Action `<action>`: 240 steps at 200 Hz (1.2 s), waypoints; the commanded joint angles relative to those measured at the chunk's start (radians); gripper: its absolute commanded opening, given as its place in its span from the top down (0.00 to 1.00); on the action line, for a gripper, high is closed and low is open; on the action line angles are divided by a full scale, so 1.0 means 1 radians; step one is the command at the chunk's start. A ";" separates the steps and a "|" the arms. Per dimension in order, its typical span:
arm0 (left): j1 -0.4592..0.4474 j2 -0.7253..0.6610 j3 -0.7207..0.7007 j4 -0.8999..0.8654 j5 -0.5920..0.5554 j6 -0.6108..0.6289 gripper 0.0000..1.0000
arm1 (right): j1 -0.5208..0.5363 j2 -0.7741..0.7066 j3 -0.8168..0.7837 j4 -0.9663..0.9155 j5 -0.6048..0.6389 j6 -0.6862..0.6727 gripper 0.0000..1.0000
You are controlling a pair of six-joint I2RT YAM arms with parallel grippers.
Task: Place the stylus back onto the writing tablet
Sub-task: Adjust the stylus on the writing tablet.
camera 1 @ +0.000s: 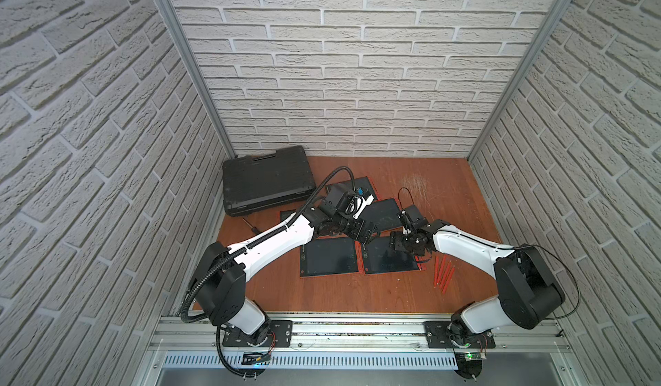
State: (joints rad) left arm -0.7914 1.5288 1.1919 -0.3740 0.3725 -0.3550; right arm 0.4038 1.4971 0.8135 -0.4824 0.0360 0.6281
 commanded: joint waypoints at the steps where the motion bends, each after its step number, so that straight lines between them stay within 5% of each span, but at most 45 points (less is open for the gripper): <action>1: -0.009 -0.010 0.018 0.021 0.006 0.013 0.02 | -0.027 0.003 -0.013 0.025 -0.011 -0.012 0.21; 66: -0.012 -0.001 0.023 0.013 0.001 0.014 0.02 | -0.095 0.020 -0.016 0.038 -0.055 -0.066 0.22; 174: -0.016 0.004 0.025 0.010 -0.003 0.017 0.02 | -0.087 -0.155 -0.142 0.081 -0.198 -0.120 0.21; 240: -0.017 0.010 0.027 0.007 -0.006 0.018 0.02 | -0.074 -0.137 -0.152 0.082 -0.202 -0.108 0.21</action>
State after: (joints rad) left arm -0.8021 1.5299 1.1919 -0.3744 0.3714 -0.3515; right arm 0.3218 1.3575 0.6727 -0.4286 -0.1596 0.5163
